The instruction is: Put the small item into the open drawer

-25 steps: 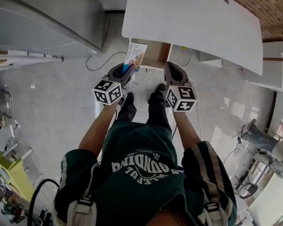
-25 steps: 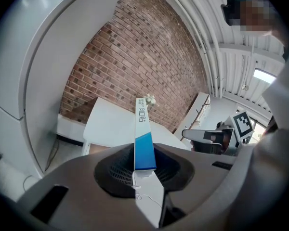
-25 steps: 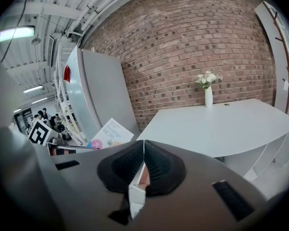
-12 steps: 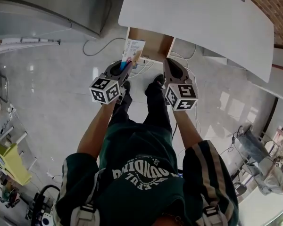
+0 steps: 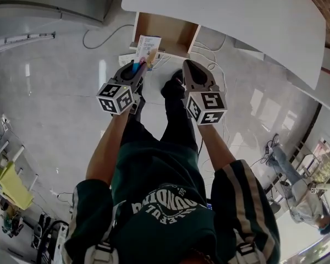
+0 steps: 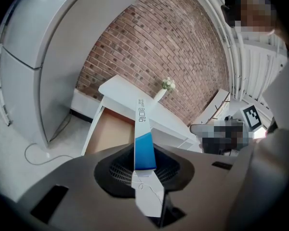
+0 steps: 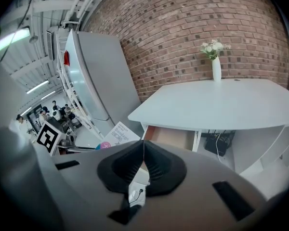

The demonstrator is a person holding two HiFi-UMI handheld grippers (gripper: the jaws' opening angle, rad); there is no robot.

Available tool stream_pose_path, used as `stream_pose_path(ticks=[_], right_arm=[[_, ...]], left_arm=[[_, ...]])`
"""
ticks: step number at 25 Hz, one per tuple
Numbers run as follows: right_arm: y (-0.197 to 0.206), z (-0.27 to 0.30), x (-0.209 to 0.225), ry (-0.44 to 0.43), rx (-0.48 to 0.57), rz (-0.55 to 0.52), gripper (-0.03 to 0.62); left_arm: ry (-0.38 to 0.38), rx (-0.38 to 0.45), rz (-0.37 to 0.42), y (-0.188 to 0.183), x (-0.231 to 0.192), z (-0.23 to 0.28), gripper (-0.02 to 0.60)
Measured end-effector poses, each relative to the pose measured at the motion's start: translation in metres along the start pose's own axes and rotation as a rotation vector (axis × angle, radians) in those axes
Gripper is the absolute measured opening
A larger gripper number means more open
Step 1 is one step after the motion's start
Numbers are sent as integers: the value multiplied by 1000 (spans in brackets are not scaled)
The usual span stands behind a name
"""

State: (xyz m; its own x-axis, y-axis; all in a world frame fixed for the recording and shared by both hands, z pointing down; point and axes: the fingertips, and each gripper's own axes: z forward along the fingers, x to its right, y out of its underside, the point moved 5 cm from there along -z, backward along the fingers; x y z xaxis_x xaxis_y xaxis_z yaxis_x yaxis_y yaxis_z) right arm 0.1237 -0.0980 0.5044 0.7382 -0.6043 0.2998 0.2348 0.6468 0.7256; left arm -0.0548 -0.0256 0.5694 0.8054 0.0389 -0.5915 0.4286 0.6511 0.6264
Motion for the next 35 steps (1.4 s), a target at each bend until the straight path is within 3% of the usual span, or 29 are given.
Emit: stream_pose_path(ticks=[8,17,25,31,35], right_arm=[[24,18,0,-13,-37,19,25],[54,39,2,-32,-85,29,25],[52,43,9,-32,-85,49,26],[56,54,20,-31,-87,72,26],[56,57,28,-25,-85,79,26]], left_arm=[[-25,-35,-30,24,-10,19,91],[-46,-58,-14,37,-24,52,91],[-53,-40,-41,12,-29,85,91],[-136,-70,-55,1,-46,119,91],[-130,-56,-64,-11,-46,139,91]])
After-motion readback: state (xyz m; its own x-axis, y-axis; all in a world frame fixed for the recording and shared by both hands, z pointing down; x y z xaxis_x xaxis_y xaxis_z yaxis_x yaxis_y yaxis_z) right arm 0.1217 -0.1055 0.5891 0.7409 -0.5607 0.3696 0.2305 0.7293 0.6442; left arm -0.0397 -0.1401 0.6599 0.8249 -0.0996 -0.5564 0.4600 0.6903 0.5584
